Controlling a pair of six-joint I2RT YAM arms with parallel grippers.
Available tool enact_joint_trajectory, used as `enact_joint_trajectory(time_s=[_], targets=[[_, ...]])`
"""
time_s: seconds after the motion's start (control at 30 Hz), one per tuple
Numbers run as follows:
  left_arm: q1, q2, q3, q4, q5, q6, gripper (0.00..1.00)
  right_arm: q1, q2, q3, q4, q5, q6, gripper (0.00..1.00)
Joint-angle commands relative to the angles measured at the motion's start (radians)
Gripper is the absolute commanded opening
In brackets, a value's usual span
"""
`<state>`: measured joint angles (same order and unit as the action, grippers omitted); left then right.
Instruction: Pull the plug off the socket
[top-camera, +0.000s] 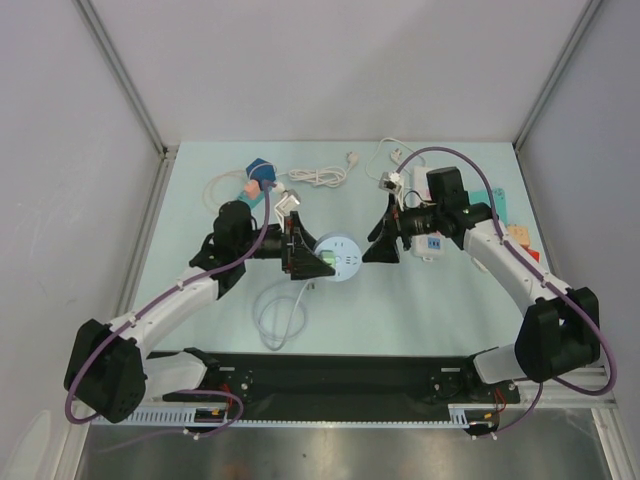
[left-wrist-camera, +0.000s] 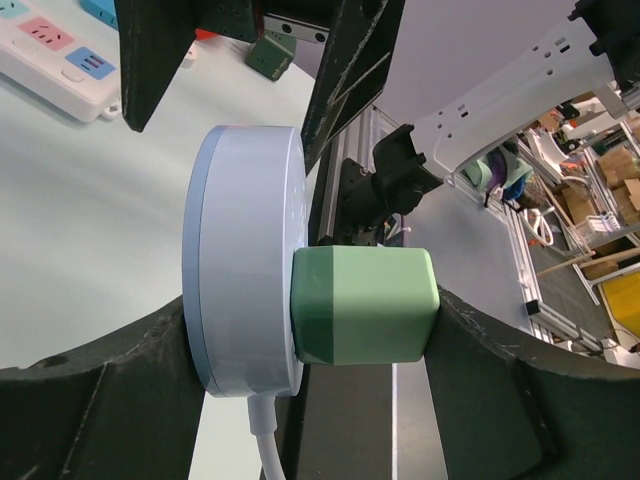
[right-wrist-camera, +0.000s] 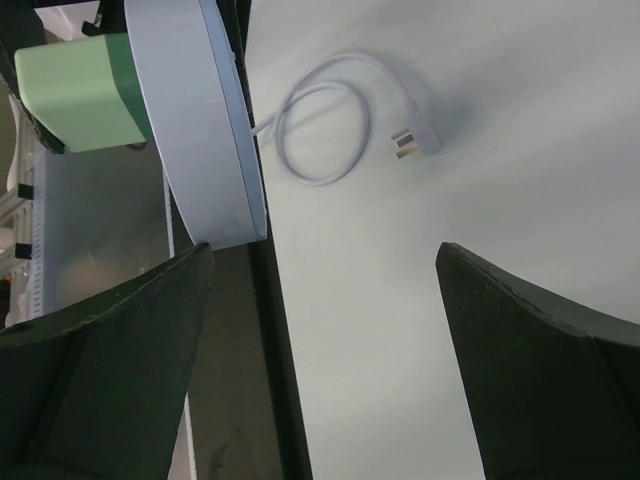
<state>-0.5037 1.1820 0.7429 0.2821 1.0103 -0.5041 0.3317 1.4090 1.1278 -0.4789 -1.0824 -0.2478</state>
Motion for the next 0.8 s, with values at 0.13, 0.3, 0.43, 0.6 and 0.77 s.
enact_joint_trajectory(time_s=[0.13, 0.3, 0.43, 0.6, 0.77], targets=[[-0.029, 0.016, 0.053, 0.075, 0.031, 0.006, 0.00, 0.067, -0.034, 0.004, 0.135, -0.103, 0.162, 0.97], [-0.033, 0.021, 0.055, 0.088, 0.030, -0.004, 0.00, 0.086, -0.031, -0.003, 0.174, -0.140, 0.206, 0.97], [-0.044, 0.031, 0.062, 0.100, 0.034, -0.013, 0.00, 0.104, -0.019, -0.013, 0.220, -0.149, 0.243, 0.95], [-0.048, 0.037, 0.073, 0.112, 0.024, -0.019, 0.00, 0.113, -0.010, -0.016, 0.212, -0.154, 0.243, 0.88], [-0.050, 0.048, 0.095, 0.112, 0.024, -0.017, 0.00, 0.118, -0.015, -0.025, 0.195, -0.157, 0.234, 0.74]])
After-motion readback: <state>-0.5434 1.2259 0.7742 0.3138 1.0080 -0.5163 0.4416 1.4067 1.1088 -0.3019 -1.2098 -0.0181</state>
